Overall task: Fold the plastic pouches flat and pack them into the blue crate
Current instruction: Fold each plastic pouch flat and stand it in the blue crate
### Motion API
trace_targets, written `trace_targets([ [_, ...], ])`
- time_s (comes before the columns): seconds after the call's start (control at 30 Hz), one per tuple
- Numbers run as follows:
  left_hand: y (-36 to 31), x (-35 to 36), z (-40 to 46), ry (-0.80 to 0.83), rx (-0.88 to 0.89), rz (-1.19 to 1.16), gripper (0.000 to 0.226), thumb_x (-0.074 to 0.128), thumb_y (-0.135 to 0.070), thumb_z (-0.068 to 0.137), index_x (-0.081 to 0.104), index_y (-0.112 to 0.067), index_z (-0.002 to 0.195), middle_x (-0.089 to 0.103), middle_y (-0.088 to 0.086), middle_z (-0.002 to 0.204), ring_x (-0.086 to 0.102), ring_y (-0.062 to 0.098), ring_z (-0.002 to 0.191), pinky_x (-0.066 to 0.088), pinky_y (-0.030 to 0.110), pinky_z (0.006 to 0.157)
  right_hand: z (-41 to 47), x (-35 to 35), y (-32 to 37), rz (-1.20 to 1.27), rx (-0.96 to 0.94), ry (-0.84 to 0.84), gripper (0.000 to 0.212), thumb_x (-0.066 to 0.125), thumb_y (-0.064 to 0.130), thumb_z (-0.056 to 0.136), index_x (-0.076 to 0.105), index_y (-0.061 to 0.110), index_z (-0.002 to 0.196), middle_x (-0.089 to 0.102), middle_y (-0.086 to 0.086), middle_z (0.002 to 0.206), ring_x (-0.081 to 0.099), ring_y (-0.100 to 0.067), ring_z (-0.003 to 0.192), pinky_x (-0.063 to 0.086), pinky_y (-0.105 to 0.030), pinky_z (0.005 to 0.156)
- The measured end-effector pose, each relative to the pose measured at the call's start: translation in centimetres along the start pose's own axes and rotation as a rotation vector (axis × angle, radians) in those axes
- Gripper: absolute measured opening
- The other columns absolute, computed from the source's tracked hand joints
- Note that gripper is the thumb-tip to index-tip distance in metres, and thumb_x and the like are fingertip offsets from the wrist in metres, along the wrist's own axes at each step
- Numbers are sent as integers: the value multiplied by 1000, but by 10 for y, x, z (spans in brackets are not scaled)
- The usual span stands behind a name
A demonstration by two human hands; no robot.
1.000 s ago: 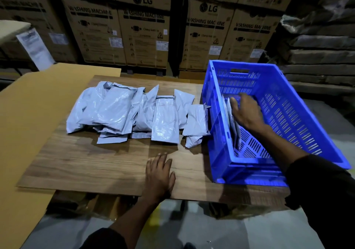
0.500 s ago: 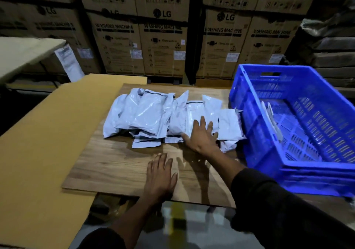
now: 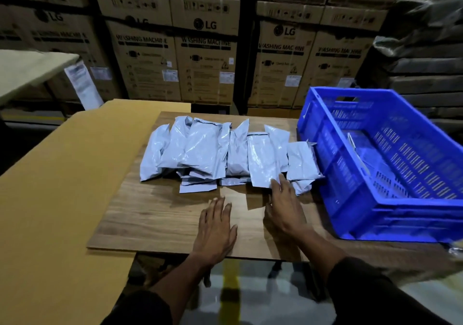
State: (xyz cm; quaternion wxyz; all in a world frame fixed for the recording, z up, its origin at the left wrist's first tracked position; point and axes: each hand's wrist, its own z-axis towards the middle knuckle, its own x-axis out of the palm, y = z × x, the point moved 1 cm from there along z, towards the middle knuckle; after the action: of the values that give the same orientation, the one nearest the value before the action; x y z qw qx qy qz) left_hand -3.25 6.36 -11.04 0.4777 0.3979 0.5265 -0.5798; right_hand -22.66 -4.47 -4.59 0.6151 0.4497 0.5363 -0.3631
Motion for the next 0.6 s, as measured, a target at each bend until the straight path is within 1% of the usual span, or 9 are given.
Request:
trace_targets([
  [0.07, 0, 0, -6, 15, 4, -7, 62, 42, -46, 93, 44, -11, 144, 42, 15, 154, 40, 37, 143, 47, 56, 104, 3, -1, -2, -90, -12, -14, 68, 58, 9, 86, 32, 7, 149, 22, -24, 160, 27, -45, 144, 37, -54, 110],
  [0.13, 2, 1, -10, 18, -6, -8, 63, 42, -47, 93, 43, -11, 145, 41, 16, 156, 39, 36, 144, 47, 55, 105, 11, -8, 2, -164, -30, -43, 61, 59, 11, 91, 38, 9, 148, 29, -21, 159, 29, -43, 144, 39, -58, 107],
  [0.17, 3, 3, -12, 18, -18, -8, 64, 42, -47, 93, 43, -11, 146, 40, 16, 157, 38, 36, 145, 46, 55, 106, 16, -11, 5, -205, -49, -45, 60, 57, 13, 94, 35, 10, 150, 26, -19, 161, 25, -41, 147, 37, -59, 109],
  [0.27, 3, 5, -13, 0, -44, 1, 67, 43, -49, 92, 40, -10, 146, 38, 16, 159, 38, 35, 146, 45, 54, 108, 35, -10, 13, -285, -91, 5, 64, 42, 11, 101, 12, 13, 158, 4, -15, 167, 3, -38, 153, 19, -61, 117],
  [0.33, 3, 6, -13, -18, -47, 7, 68, 42, -50, 92, 41, -9, 146, 37, 17, 159, 37, 35, 147, 43, 54, 109, 46, -8, 17, -314, -108, 21, 61, 40, 12, 102, 14, 14, 157, 4, -12, 167, 1, -37, 153, 16, -62, 117],
  [0.4, 4, 7, -15, -30, -55, 30, 71, 39, -51, 93, 41, -7, 148, 33, 17, 161, 32, 35, 149, 38, 55, 112, 52, -3, 17, -315, -129, 46, 55, 39, 14, 103, 23, 15, 155, 12, -9, 166, 6, -35, 153, 17, -61, 117],
  [0.47, 5, 6, -20, -14, -85, 7, 75, 32, -54, 94, 34, -8, 154, 21, 16, 167, 20, 34, 153, 28, 54, 118, 46, -5, 15, -288, -141, 69, 52, 37, 16, 101, 31, 13, 152, 21, -9, 165, 15, -35, 151, 22, -58, 116],
  [0.53, 5, 4, -24, 8, -114, -35, 79, 26, -57, 94, 27, -9, 157, 11, 14, 169, 11, 33, 155, 22, 54, 121, 24, -11, 12, -219, -175, 51, 55, 37, 14, 93, 39, 9, 148, 30, -13, 161, 26, -39, 147, 29, -58, 111],
  [0.6, 5, 2, -24, 7, -123, -66, 79, 28, -57, 94, 20, -12, 158, 7, 13, 170, 7, 33, 155, 23, 55, 120, -9, -15, 9, -101, -254, 22, 57, 48, 11, 81, 54, 4, 137, 46, -19, 150, 45, -46, 135, 42, -62, 101],
])
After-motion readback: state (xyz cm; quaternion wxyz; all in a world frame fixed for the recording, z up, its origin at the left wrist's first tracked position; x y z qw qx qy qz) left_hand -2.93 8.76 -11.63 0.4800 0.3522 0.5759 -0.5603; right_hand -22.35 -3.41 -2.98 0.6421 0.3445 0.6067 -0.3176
